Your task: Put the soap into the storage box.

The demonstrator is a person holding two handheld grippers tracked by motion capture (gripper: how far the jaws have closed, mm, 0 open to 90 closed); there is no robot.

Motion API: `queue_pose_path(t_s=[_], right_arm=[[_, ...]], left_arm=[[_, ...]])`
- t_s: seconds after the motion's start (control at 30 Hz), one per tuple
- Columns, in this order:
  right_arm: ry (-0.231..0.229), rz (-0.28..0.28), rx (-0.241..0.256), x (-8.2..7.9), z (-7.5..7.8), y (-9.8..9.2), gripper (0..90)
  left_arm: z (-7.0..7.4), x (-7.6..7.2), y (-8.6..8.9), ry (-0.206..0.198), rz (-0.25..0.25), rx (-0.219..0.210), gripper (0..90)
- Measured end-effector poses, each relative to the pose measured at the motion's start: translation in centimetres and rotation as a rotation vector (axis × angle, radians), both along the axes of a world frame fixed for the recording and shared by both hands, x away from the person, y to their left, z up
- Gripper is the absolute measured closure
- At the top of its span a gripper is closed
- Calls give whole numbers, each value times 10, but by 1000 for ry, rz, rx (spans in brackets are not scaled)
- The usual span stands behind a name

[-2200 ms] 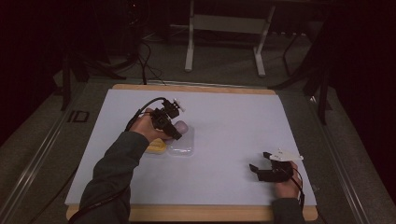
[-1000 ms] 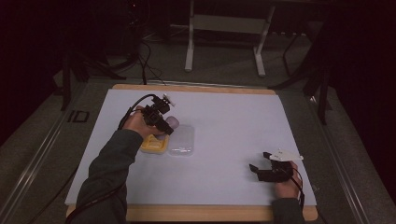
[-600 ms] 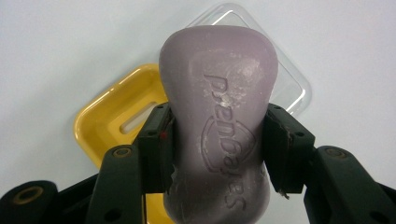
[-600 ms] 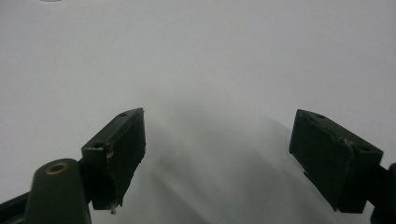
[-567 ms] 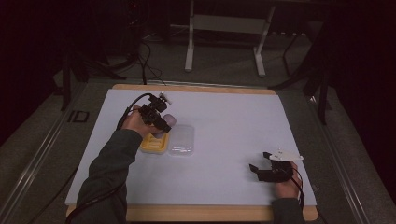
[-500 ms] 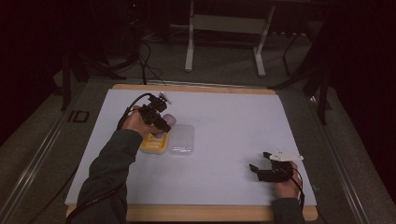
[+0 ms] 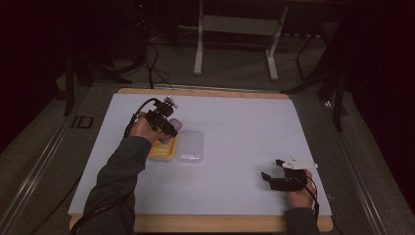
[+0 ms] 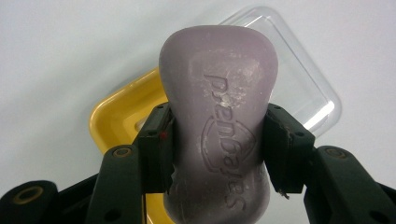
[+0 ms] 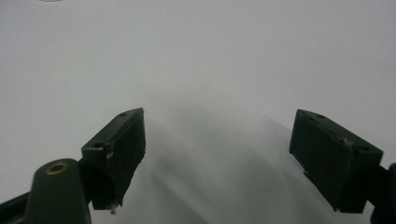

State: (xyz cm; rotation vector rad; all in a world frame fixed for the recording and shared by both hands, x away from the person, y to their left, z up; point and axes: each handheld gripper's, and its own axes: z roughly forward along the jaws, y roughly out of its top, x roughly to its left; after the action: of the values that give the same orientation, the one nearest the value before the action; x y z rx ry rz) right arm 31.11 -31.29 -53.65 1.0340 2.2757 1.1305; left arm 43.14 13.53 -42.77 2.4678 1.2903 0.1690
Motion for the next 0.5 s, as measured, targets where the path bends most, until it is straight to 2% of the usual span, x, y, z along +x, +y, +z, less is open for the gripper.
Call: queue_pose_path(t_s=[0.5], right_arm=[[-2,1,-3,0,0,0,182]], left_arm=[[-15,5,4,38,50,25,500]])
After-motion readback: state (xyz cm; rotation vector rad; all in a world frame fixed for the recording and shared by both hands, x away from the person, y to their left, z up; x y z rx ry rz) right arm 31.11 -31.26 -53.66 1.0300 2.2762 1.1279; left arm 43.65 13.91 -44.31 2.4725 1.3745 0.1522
